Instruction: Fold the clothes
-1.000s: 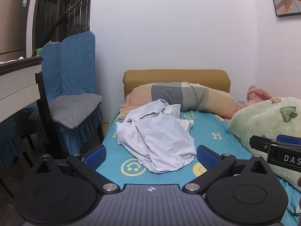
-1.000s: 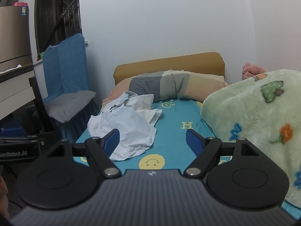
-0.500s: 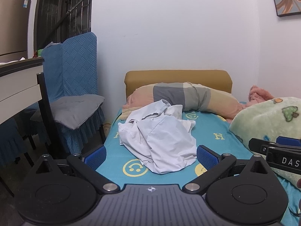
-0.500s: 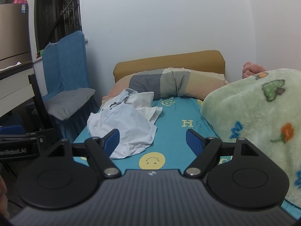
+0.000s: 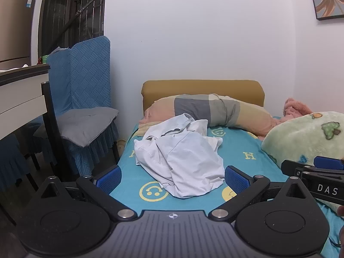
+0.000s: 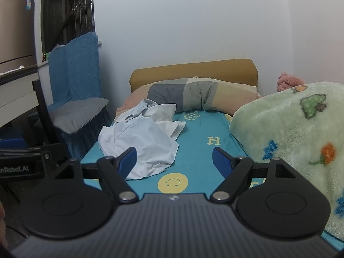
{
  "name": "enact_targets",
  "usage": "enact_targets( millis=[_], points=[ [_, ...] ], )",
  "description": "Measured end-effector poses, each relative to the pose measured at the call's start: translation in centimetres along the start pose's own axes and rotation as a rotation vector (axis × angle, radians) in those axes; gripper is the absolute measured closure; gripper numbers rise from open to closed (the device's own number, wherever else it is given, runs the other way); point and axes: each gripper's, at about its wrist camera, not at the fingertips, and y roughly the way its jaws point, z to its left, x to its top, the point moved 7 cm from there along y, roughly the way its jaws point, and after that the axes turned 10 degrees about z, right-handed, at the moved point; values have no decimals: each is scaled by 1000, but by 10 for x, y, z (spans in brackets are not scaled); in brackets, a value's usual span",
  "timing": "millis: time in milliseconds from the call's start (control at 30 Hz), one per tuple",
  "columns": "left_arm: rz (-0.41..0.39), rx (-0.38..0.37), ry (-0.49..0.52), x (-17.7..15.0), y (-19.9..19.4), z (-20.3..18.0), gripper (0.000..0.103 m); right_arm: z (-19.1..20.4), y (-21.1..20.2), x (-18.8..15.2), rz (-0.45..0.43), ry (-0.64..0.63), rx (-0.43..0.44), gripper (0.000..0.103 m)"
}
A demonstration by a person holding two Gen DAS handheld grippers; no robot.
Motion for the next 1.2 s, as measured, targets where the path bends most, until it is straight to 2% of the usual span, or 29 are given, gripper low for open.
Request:
enact_targets(
  millis=[533,667,767,900,1033,1200],
  points=[
    [11,9,-10,3,4,1,0,1,5,-7,32,15,6,24],
    [7,15,-41,9,2,13,0,-1,7,-11,54,46,17,24],
    [7,29,-93,17,2,33,0,5,17,-5,109,83,45,24],
    [30,39,-160,28,8,66,0,24,71,20,176,90,78,24],
    [56,66,-186,31,24,97,0,44,127,47,243,92,108,24],
    [96,80,-226,25,68,120,0,70,200,82,315,82,135,24]
  ],
)
